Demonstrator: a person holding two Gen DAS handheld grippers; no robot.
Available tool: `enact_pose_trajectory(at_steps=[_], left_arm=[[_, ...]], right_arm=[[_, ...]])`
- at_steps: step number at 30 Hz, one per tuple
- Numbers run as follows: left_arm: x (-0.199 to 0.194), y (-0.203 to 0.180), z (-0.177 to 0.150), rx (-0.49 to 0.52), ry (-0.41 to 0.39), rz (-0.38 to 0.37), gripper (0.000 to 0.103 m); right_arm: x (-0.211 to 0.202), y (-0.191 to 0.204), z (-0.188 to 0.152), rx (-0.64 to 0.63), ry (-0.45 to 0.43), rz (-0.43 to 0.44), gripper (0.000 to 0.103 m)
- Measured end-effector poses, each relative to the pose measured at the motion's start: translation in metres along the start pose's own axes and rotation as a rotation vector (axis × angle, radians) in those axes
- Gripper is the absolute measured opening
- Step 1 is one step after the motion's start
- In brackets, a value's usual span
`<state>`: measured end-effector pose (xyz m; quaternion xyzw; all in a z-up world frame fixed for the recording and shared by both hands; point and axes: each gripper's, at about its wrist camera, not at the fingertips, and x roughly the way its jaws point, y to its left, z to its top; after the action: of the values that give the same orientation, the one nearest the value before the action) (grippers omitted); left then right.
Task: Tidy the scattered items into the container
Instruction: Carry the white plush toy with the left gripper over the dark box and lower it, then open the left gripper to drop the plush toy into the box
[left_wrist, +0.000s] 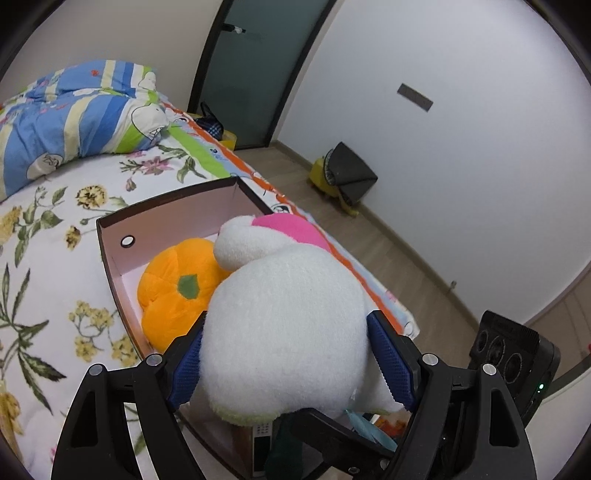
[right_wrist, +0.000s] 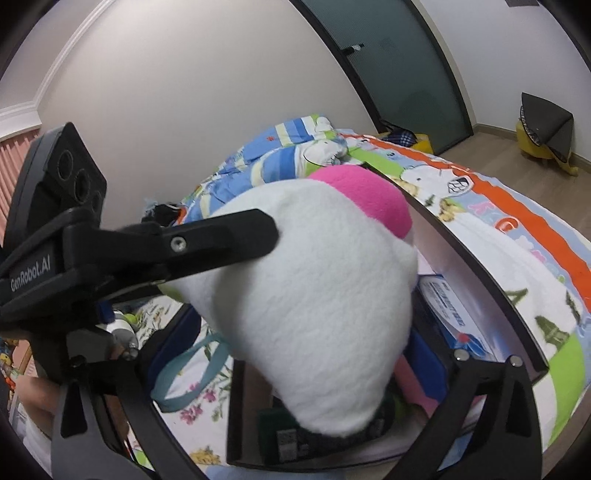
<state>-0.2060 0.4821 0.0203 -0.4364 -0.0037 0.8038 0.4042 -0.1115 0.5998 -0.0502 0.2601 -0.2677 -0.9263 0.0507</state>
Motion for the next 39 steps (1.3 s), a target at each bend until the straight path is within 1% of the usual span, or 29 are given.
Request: enact_pose_trajectory(at_steps=[5, 9, 16, 19, 23, 26, 32, 35, 39], left_arm=[[-0.009, -0.006, 0.0, 0.035, -0.022, 0.044, 0.082], [-0.018, -0.009, 0.001, 0.048, -0.033, 0.052, 0.083], [-0.042, -0.008, -0.001, 0.035, -0.042, 0.057, 0.083], [-0.06, -0.007, -0.003, 0.031, -0.061, 0.061, 0.083], [-0.088, -0.004, -0.004, 0.028, -0.092, 0.067, 0.083], [-0.112, 0.0, -0.006, 0.02, -0.115, 0.075, 0.083], [-0.172, 0.008, -0.012, 0.017, -0.188, 0.103, 0.083], [-0.204, 0.019, -0.016, -0.003, -0.226, 0.117, 0.083], [-0.245, 0.037, -0.029, -0.029, -0.262, 0.14, 0.083]], right_arm=[[-0.017, -0.006, 0.0, -0.006, -0.022, -0.082, 0.103], [-0.031, -0.016, 0.003, 0.045, -0.047, -0.096, 0.103], [-0.043, -0.003, 0.009, 0.011, -0.09, -0.114, 0.103], [-0.054, 0.015, 0.011, -0.017, -0.109, -0.115, 0.103], [-0.068, 0.038, 0.01, -0.041, -0.122, -0.073, 0.103], [-0.076, 0.057, 0.01, -0.062, -0.128, -0.059, 0.103], [-0.091, 0.108, 0.011, -0.114, -0.13, -0.015, 0.103], [-0.089, 0.131, 0.012, -0.136, -0.119, 0.024, 0.103], [-0.091, 0.177, 0.006, -0.201, -0.105, 0.052, 0.103]])
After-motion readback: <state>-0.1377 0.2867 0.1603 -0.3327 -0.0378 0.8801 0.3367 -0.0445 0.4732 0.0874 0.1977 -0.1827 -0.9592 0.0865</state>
